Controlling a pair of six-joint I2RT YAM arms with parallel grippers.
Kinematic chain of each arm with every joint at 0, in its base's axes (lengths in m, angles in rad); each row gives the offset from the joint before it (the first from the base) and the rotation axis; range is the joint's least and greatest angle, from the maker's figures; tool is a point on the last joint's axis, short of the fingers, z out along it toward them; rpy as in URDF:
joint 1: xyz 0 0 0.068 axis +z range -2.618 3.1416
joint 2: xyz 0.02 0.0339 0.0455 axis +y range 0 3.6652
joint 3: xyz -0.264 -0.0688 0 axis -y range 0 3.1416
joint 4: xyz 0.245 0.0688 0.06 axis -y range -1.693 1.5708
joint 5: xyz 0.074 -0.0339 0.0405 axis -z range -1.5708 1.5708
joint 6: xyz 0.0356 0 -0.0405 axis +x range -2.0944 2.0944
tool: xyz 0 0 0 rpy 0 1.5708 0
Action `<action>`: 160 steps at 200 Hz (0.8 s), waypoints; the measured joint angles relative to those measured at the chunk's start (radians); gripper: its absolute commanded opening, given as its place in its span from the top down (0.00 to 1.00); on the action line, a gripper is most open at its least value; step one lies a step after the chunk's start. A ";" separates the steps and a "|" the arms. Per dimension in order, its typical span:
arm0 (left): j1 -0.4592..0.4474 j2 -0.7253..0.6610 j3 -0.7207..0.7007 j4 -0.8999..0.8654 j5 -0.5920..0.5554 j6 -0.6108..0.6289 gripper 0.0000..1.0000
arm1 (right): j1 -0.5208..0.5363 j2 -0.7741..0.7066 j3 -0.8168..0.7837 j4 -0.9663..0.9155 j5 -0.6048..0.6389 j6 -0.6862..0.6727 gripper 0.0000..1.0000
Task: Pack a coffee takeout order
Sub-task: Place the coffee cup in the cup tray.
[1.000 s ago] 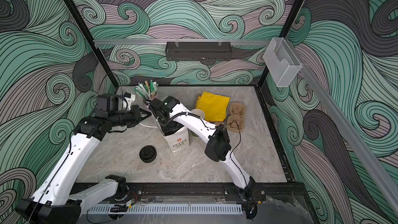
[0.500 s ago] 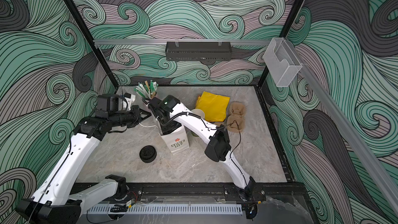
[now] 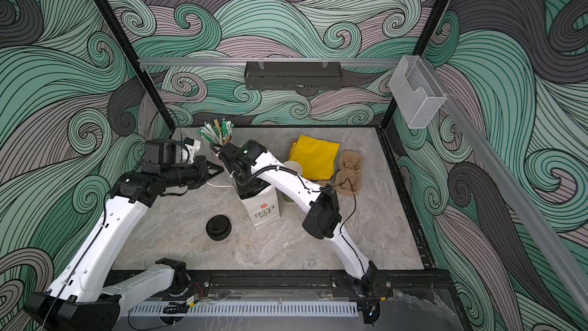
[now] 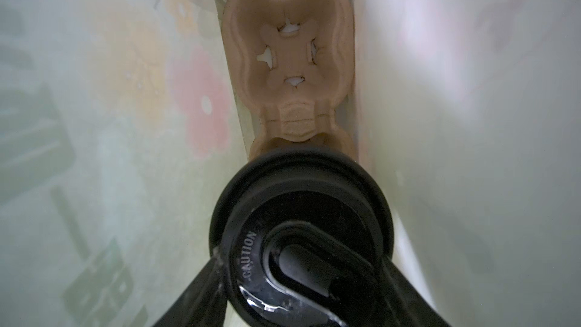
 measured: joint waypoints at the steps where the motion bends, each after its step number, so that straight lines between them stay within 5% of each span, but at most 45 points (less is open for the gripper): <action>1: 0.000 0.000 0.000 0.000 0.000 0.000 0.92 | 0.000 0.000 0.000 0.000 0.000 0.000 0.44; 160: 0.008 0.005 0.017 -0.002 -0.001 0.017 0.92 | 0.000 0.008 -0.042 0.031 -0.001 0.000 0.44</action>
